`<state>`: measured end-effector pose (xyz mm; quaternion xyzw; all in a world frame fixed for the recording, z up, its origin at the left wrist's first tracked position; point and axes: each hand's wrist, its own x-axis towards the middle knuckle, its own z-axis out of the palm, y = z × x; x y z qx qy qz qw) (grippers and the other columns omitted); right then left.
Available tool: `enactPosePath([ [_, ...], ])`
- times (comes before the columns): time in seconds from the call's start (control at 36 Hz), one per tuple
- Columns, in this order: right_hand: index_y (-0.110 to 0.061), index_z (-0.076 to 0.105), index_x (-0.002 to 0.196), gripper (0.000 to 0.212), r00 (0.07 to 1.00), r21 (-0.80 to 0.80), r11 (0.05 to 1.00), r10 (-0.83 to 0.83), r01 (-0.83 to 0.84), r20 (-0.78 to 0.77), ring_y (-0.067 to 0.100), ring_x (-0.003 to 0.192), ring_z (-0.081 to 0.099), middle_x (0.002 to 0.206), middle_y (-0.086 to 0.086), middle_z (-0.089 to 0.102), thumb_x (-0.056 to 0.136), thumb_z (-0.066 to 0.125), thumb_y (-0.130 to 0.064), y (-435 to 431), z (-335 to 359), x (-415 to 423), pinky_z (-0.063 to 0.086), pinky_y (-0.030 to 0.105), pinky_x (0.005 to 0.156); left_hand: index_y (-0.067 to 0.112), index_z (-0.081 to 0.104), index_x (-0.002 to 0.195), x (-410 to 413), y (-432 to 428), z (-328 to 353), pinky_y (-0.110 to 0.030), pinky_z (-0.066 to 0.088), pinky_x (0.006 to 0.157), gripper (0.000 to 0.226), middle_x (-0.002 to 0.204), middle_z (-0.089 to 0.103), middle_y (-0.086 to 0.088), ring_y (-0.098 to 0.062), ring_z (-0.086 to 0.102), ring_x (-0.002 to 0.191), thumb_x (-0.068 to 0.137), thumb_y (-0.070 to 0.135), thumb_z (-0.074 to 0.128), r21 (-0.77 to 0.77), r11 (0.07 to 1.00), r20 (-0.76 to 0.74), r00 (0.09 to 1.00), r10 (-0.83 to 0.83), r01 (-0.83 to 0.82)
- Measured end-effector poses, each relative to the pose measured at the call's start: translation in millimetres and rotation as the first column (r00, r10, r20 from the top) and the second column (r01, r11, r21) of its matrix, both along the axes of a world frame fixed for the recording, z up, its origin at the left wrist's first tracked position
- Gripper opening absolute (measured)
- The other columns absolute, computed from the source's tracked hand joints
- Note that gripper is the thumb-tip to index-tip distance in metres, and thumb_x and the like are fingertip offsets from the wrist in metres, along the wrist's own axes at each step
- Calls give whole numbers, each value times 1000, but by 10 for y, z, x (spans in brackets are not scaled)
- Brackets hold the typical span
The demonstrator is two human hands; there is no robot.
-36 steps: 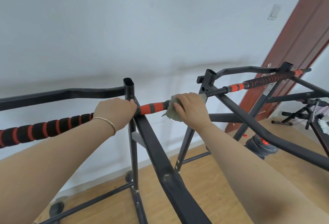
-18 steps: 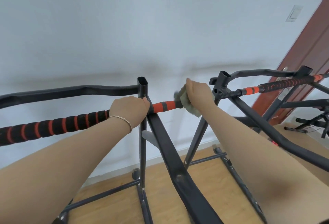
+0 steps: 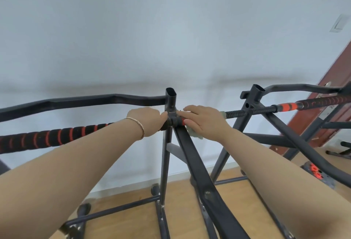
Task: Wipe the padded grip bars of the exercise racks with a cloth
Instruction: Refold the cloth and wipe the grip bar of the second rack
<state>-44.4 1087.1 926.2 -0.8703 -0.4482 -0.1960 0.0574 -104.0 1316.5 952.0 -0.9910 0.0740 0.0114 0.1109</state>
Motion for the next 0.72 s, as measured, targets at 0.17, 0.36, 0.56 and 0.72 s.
enactPosePath([
  [0.17,-15,61,83,57,972,-76,983,-152,168,178,25,52,54,68,-1,58,96,26,-58,117,-84,70,31,28,48,22,19,89,-24,-5,-135,-30,33,45,26,76,52,-4,-23,52,60,88,13,44,40,999,73,997,-2,-1],
  [0.36,-21,34,58,53,958,-159,949,-282,272,-43,20,50,40,52,-3,45,87,0,-49,327,60,298,19,31,50,20,40,109,-54,-27,-241,-28,27,42,31,64,39,0,-22,34,47,83,9,53,137,990,244,970,-13,-21],
  [0.56,-20,40,61,41,949,-6,949,-314,315,37,29,52,52,51,-5,43,98,27,-32,295,-39,170,27,27,49,20,23,88,-58,-34,-226,-28,29,42,34,64,44,-3,-23,40,48,80,6,53,103,994,235,972,8,-33],
  [0.72,-16,54,74,43,873,506,724,-294,470,-389,25,59,50,60,3,53,103,38,-44,240,45,138,36,31,61,21,21,85,-46,-25,-235,-28,28,41,34,63,45,-2,-22,40,48,77,4,50,103,995,232,973,-10,-14],
])
